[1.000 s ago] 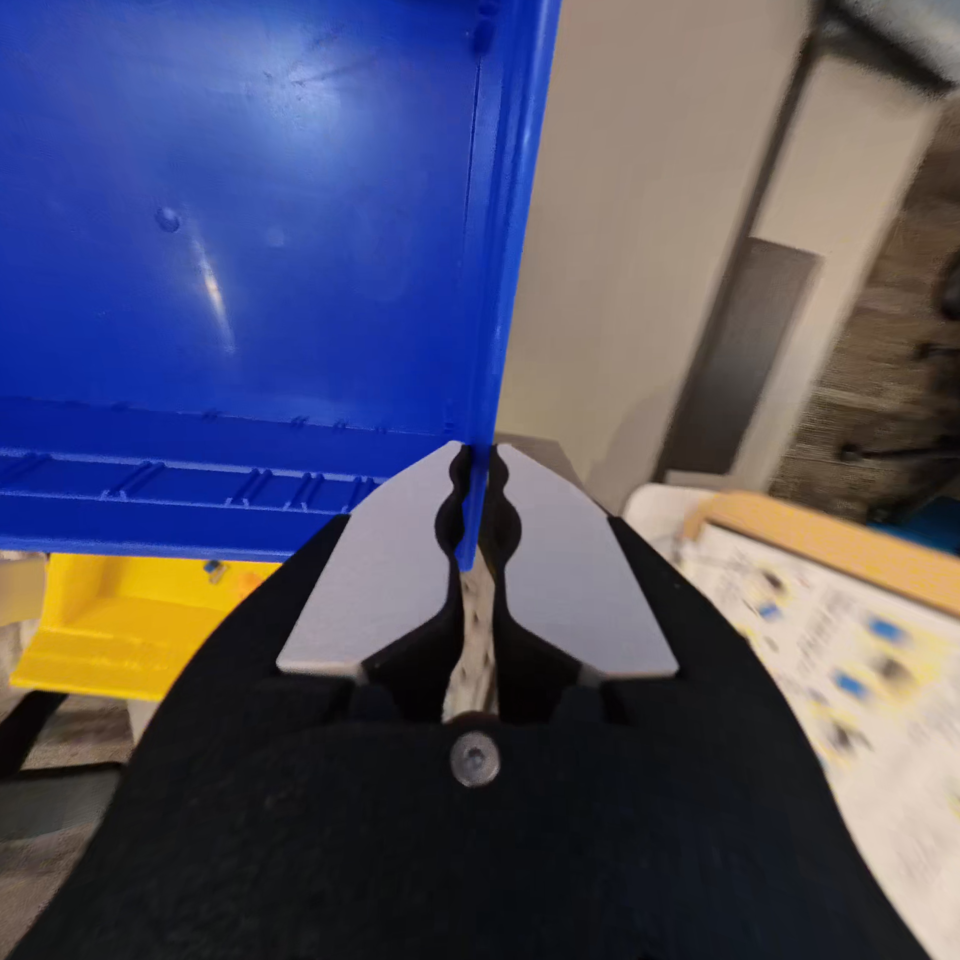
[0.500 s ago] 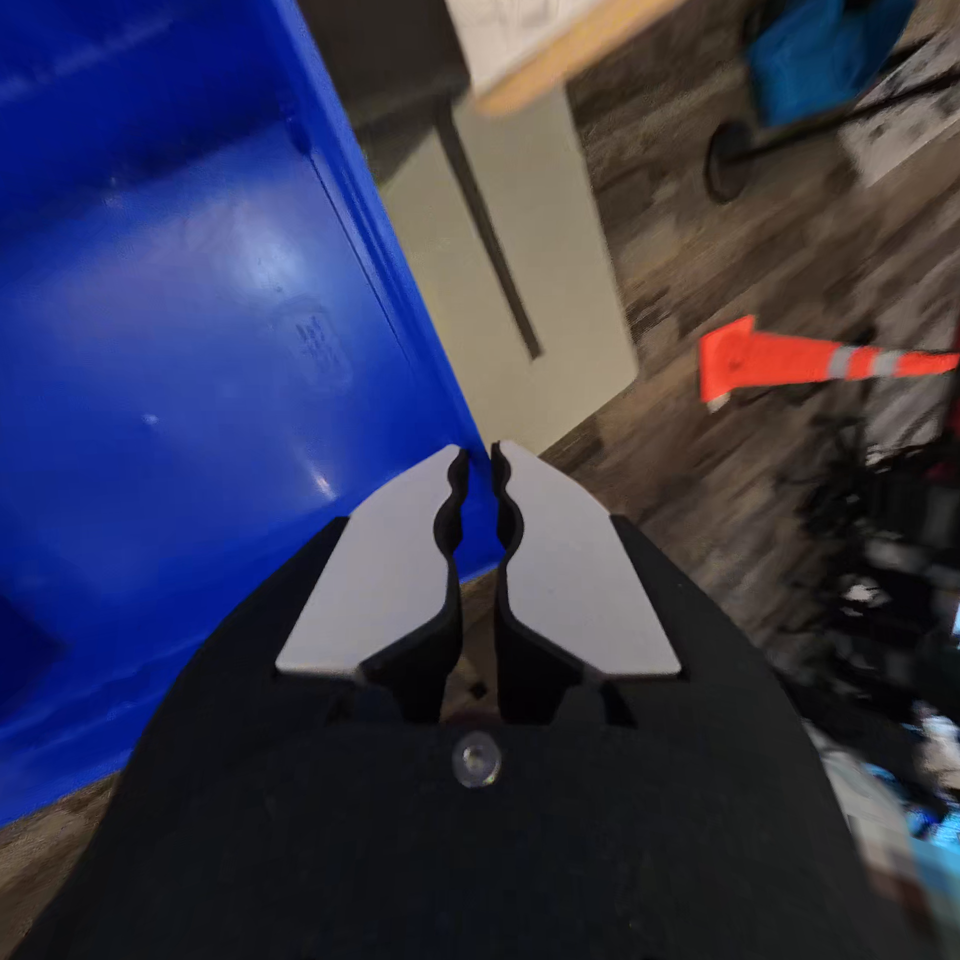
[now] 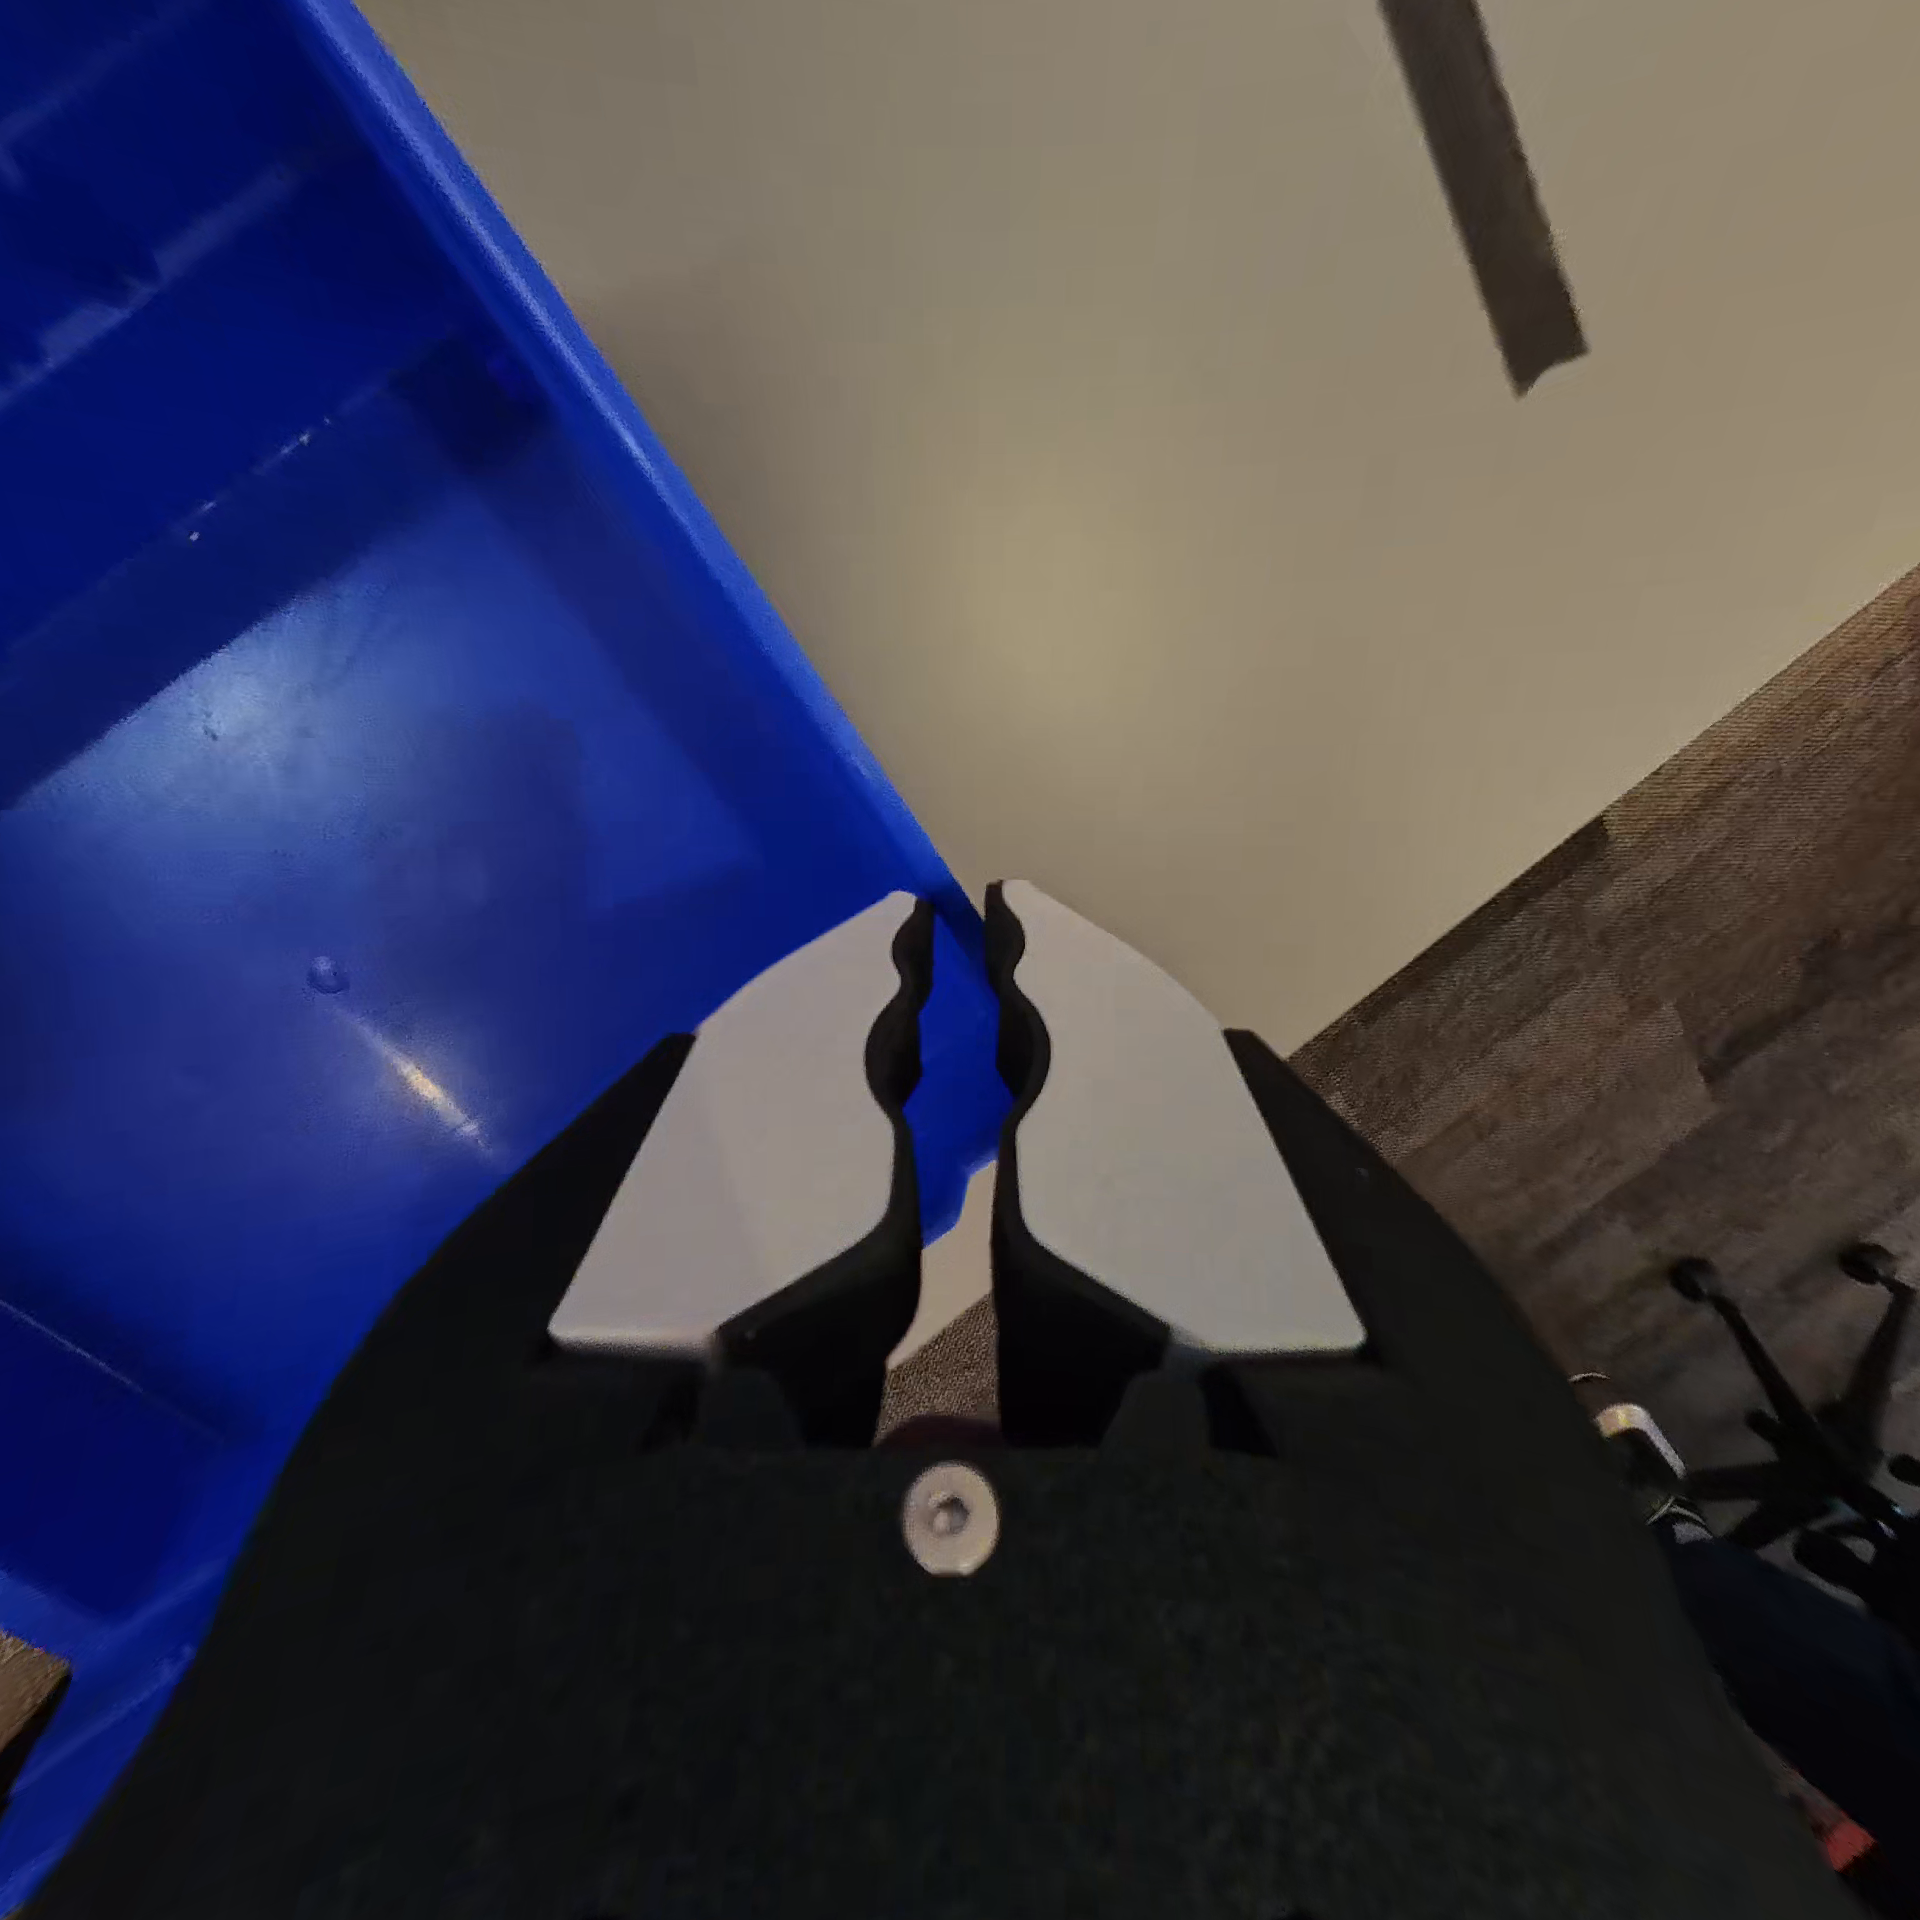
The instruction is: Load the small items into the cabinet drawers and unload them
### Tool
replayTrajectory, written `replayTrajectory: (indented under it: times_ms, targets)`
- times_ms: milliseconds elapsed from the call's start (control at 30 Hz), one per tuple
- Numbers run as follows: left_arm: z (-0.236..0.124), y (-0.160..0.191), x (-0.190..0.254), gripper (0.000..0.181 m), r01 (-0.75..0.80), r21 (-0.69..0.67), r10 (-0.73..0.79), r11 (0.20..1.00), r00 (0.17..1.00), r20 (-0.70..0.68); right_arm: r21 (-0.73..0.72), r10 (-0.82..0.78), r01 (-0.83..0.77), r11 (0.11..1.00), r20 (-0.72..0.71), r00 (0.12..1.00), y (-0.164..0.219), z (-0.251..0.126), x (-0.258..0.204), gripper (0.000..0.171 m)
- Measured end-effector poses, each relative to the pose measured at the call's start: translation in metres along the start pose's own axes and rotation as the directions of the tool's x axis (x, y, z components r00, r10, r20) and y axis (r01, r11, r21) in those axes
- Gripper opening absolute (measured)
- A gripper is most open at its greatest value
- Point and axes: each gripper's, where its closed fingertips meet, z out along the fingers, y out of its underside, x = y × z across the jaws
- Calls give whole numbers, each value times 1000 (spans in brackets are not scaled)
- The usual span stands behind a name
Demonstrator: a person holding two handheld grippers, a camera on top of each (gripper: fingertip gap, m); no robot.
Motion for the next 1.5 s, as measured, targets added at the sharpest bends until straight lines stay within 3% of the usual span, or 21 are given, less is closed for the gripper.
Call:
replayTrajectory:
  times_ms: [100, 200, 267, 367, 433, 500, 600, 667, 767, 833, 967, 1167, 1367, 1500]
  targets:
    - [-1, -7, -13, 31, 66, 7, -66, 998, 997, -35, -16, -14, 13, 1000, -60, 998, -16, 10, 19, 10]
    - [-25, -12, -13, 49, 86, 65, -81, 994, 994, -75, 5, -29, 30, 1000, -170, 985, -33, 19, 50, 12]
    - [-53, -8, 1, 51, 75, 95, -59, 993, 985, -163, 144, -64, 103, 984, -254, 965, -57, 9, 62, 12]
    - [-107, 9, 12, 50, 87, 140, -41, 986, 952, -302, 389, 69, 57, 920, -304, 950, -91, -47, 68, 25]
    - [-144, 17, -4, 50, 105, 193, -39, 975, 947, -320, 537, 214, -85, 839, -181, 960, -97, -93, 40, 39]
    - [-175, 30, -42, 53, 129, 233, -70, 964, 967, -244, 618, 284, -197, 761, -45, 958, -85, -125, -13, 53]
    - [-213, 55, -117, 56, 215, 306, -190, 927, 976, -110, 691, 304, -203, 693, -25, 952, -52, -138, -96, 54]
    - [-230, 81, -165, 63, 288, 324, -290, 901, 956, -44, 654, 254, -131, 745, -97, 962, -26, -120, -145, 52]
    - [-253, 118, -216, 64, 375, 356, -406, 856, 914, 13, 439, 136, -21, 898, -232, 963, 25, -63, -193, 47]
    - [-267, 139, -236, 64, 378, 384, -428, 843, 902, 52, 354, 126, -44, 934, -212, 969, 45, -31, -209, 48]
    - [-265, 176, -252, 66, 402, 355, -454, 844, 888, 75, 275, 169, -94, 957, -265, 949, 65, 7, -195, 50]
    - [-233, 194, -245, 65, 397, 263, -425, 879, 904, 55, 279, 191, -120, 953, -241, 951, 63, 13, -183, 54]
    - [-210, 195, -245, 62, 382, 203, -400, 901, 915, 52, 319, 158, -82, 944, -221, 962, 65, 9, -178, 51]
    - [-198, 195, -253, 57, 359, 181, -379, 916, 921, 91, 410, 150, -40, 911, -238, 960, 43, -24, -197, 50]
